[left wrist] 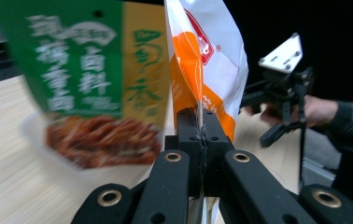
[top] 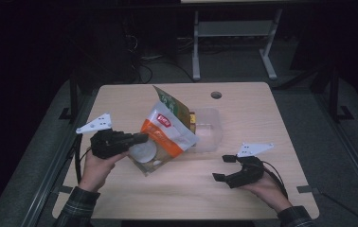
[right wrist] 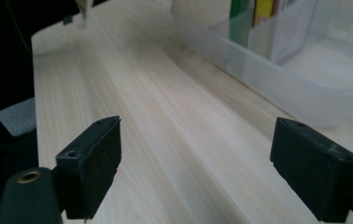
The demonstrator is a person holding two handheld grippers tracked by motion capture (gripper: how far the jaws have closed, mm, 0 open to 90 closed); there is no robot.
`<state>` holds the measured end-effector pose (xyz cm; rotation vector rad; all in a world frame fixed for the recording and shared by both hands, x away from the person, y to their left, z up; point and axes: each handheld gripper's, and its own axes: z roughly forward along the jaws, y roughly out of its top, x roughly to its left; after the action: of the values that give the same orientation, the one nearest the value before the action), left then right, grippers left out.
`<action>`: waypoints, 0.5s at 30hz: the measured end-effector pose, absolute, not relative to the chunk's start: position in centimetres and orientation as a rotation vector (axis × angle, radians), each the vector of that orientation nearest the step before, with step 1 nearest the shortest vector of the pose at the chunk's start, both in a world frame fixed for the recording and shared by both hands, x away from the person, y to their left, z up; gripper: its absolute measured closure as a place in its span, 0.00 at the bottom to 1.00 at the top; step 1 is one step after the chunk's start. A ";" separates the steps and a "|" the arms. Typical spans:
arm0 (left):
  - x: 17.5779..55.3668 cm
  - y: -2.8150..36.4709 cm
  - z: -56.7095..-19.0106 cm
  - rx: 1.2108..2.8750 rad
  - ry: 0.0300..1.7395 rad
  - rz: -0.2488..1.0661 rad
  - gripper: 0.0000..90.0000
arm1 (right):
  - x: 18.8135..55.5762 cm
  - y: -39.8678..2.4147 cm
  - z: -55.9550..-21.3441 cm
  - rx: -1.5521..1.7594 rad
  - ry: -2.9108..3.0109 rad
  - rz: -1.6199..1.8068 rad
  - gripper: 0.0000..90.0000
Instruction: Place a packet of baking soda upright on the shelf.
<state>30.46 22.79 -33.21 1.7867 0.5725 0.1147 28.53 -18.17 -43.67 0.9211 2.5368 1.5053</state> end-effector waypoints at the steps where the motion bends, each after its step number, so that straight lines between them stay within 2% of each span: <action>1: 30.5 22.4 -33.3 1.784 0.568 0.108 1.00 | 28.5 -17.8 -43.5 0.907 2.524 1.526 0.20; 11: 30.8 18.3 -35.0 1.798 0.556 0.042 1.00 | 28.7 -15.6 -42.2 0.805 2.494 1.696 0.28; 15: 30.9 16.7 -35.7 1.790 0.555 0.018 1.00 | 28.9 -14.8 -42.1 0.793 2.479 1.788 0.36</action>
<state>30.95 16.68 -35.69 1.7898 0.5552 0.0180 28.89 -14.76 -42.07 0.7929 2.4795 1.7880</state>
